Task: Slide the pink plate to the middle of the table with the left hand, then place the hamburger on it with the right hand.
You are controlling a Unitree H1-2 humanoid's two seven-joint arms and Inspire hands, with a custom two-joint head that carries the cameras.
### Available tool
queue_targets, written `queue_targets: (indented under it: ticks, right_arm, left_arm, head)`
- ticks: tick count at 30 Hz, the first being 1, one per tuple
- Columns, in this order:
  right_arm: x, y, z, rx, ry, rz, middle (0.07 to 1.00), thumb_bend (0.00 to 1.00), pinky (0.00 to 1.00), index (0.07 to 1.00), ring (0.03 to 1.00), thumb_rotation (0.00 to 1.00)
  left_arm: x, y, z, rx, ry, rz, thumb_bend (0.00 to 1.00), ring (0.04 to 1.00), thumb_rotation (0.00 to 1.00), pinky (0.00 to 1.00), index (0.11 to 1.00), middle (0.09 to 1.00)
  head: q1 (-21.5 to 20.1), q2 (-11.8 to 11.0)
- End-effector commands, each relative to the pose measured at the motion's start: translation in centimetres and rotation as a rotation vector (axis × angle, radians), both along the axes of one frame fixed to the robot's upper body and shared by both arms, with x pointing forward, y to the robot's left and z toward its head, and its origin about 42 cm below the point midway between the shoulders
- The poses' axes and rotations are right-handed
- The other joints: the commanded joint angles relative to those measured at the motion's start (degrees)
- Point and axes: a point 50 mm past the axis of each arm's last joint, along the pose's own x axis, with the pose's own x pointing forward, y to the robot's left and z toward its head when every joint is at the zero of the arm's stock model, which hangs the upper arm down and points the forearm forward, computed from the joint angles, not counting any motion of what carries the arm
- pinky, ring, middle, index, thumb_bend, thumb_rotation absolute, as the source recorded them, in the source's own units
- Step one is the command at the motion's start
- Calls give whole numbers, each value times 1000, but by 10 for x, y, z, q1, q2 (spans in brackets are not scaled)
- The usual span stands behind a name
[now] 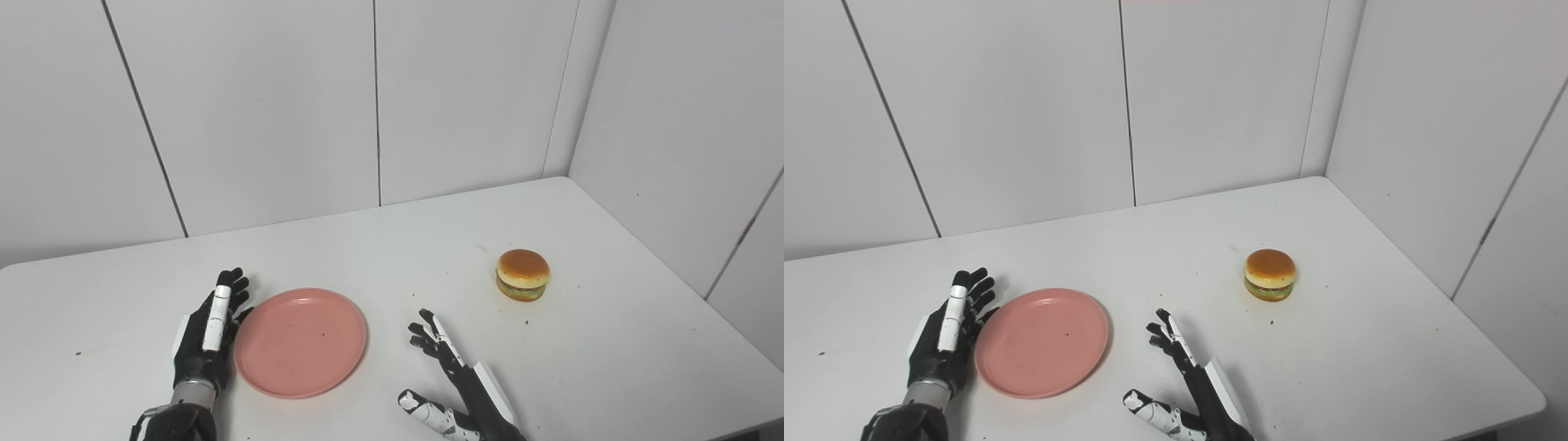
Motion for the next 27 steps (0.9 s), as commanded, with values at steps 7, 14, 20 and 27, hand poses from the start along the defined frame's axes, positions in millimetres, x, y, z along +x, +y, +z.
queue_targets:
  ticks: [7,14,20,27]
  right_arm:
    - [4,-13,53,-204,-107,-64,924,819,742,948,863,748]
    - [16,-32,94,-393,-216,-103,922,837,740,945,863,758]
    - [34,-49,125,-621,-288,-147,894,833,829,902,871,762]
    - [57,-69,144,-758,-337,-188,874,840,849,873,866,690]
  left_arm:
    - [11,-11,21,-10,-72,-28,821,910,866,819,834,875]
    - [11,-10,19,-14,-74,-17,824,912,864,823,828,876]
    - [11,-10,17,-16,-69,-17,830,906,868,806,840,873]
    - [12,-8,17,-18,-71,-21,827,906,863,822,852,874]
  head:
    - [0,-3]
    - [5,-5]
    - [6,-8]
    - [8,-12]
